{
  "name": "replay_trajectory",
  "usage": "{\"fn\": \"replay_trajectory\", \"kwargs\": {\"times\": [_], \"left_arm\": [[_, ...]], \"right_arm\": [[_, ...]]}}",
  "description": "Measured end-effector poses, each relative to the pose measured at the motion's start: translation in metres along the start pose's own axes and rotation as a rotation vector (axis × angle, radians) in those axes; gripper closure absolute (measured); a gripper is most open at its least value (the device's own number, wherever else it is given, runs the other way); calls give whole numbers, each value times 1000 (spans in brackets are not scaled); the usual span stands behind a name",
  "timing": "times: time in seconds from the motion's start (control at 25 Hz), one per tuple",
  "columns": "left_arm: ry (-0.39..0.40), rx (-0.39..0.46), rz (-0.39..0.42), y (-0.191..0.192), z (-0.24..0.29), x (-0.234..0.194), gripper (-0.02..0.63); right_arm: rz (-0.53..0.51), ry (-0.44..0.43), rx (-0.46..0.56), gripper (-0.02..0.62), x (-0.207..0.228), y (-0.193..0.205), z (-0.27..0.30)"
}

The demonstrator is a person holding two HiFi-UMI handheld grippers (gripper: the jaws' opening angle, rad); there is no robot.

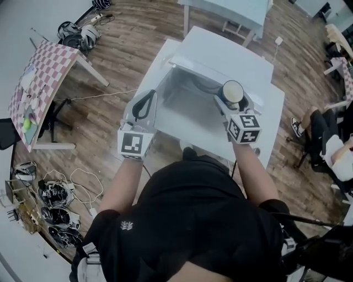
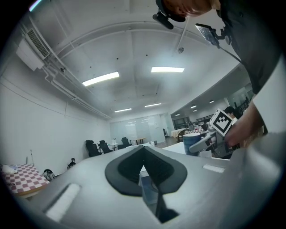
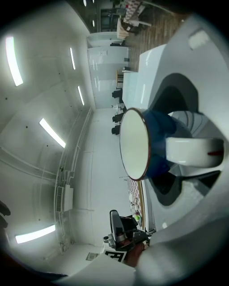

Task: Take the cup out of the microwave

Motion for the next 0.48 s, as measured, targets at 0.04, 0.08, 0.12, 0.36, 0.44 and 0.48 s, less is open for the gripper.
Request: {"fn": "replay_trajectory", "kwargs": {"times": [0.04, 0.08, 0.12, 0.36, 0.44, 0.48], "left_arm": [[0, 5, 0, -3, 1, -1, 600], [0, 12, -1, -6, 3, -1, 600], [-1, 18, -3, -8, 5, -1, 600], [-7, 10, -12, -12, 15, -5, 600], [-8, 9, -17, -12, 17, -7, 600], [-9, 9, -17, -13, 19, -8, 600]], "right_arm": [[1, -1, 0, 209, 1, -2, -1], [3, -4, -1, 208, 2, -4, -3], [5, -8, -1, 209, 4, -5, -4], [-5, -15, -13, 209, 4, -7, -9], [-9, -10, -11, 208, 4, -11, -9], [-9, -8, -11, 209, 5, -12, -9]]}}
Point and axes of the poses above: the fingertips, and each gripper's own axes: z forward along the fingers, x to its right, y out of its underside, the point moved 9 cm from there along -z, backward along the fingers, and after that the axes turned 13 degrees about -y, right-handed, at the moved point
